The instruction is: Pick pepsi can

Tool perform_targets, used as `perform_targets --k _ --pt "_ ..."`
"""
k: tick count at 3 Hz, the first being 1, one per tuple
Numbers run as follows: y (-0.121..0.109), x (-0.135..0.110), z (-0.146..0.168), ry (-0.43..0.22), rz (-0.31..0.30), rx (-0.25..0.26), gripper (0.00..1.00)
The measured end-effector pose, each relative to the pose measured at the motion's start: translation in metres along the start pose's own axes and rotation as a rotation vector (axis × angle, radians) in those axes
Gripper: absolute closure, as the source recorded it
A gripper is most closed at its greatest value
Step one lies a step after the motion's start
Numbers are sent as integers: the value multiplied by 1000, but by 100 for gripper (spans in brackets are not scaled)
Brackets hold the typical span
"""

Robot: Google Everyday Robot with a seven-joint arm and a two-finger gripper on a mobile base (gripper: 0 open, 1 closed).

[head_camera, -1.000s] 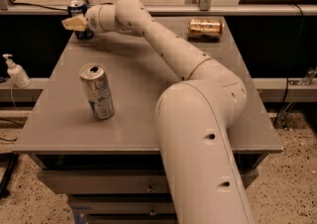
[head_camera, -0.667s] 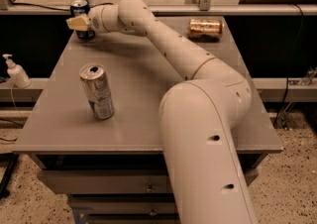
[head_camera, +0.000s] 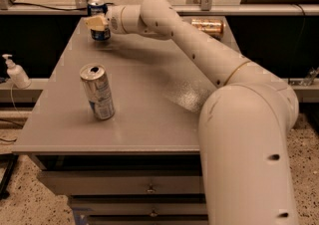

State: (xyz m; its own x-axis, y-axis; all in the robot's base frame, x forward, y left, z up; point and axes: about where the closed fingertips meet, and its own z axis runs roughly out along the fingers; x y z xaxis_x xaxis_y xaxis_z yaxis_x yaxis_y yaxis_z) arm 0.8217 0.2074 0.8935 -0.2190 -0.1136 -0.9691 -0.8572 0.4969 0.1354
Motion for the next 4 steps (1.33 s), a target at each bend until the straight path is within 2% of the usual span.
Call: perform_targets --k 3,4 --pt "36 -55 -146 -160 -22 -8 100" --pt "34 -55 -148 -162 -19 -5 100"
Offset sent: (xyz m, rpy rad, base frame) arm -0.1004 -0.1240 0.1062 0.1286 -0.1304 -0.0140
